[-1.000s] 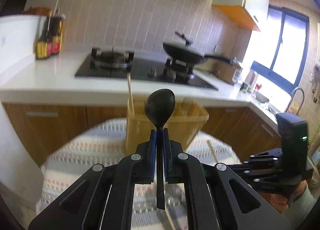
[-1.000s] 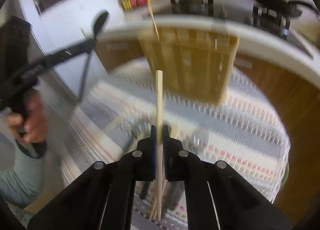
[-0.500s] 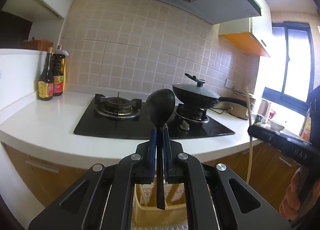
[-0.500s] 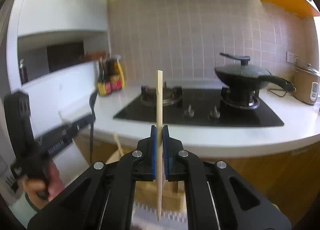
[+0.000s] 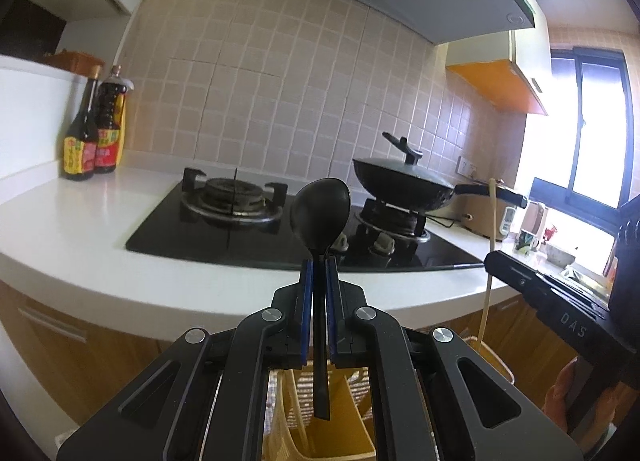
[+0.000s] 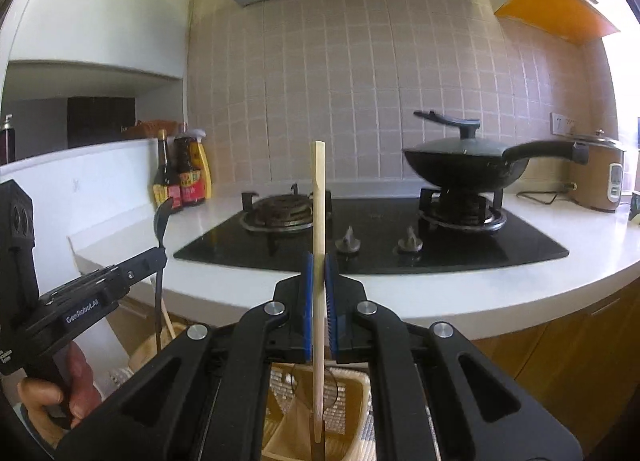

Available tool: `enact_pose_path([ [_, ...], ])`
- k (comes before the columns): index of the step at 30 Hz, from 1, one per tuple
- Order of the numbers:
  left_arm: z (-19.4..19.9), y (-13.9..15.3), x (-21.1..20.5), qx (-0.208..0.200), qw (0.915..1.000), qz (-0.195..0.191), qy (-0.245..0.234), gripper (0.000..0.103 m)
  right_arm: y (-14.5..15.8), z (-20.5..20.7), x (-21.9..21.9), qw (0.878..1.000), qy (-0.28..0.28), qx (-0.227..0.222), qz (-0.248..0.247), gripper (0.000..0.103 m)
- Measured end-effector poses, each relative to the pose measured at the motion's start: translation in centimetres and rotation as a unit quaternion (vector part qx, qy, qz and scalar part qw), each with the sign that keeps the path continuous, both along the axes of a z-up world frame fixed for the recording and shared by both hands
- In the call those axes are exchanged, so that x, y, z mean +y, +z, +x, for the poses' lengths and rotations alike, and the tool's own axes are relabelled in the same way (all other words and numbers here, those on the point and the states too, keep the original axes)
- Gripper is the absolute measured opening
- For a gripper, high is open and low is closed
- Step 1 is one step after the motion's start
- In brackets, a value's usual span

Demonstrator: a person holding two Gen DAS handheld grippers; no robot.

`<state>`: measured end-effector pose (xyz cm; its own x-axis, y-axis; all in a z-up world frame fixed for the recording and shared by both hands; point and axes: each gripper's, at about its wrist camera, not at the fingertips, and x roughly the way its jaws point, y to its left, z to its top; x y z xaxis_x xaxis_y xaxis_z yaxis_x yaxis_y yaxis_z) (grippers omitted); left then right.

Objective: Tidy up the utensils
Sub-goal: 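Lift the black spoon and chopstick over the yellow basket and open both grippers, then grasp another chopstick with the left gripper while the right gripper grasps a clear spoon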

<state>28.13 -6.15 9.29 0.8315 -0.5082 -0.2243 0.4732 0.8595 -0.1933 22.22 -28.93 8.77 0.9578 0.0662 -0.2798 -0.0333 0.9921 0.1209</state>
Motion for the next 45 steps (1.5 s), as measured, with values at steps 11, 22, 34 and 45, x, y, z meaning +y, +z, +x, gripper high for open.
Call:
enact_pose_path([
  [11,-2.4,-0.7,1.5,0.003,0.9999,0.002,-0.014,0.034,-0.4,-3.1,-0.2,0.999,0.014,0.028,0.008,0.005],
  [22,-8.2,0.1,6.0,0.033,0.9991,0.013,-0.023,0.063,-1.2,-8.4,-1.9,0.989,0.057,0.121,0.059,0.014],
  [34,-11.4,-6.1,7.9,0.171,0.9733,0.153,0.001,0.064,-7.7,-12.3,-0.1,0.944,0.064,0.318,0.053,0.027],
  [45,-11.7,-11.4,6.0,0.275,0.9206,0.276,-0.017,0.054,-13.5,-11.5,0.4,0.884,0.075,0.453,0.088,0.027],
])
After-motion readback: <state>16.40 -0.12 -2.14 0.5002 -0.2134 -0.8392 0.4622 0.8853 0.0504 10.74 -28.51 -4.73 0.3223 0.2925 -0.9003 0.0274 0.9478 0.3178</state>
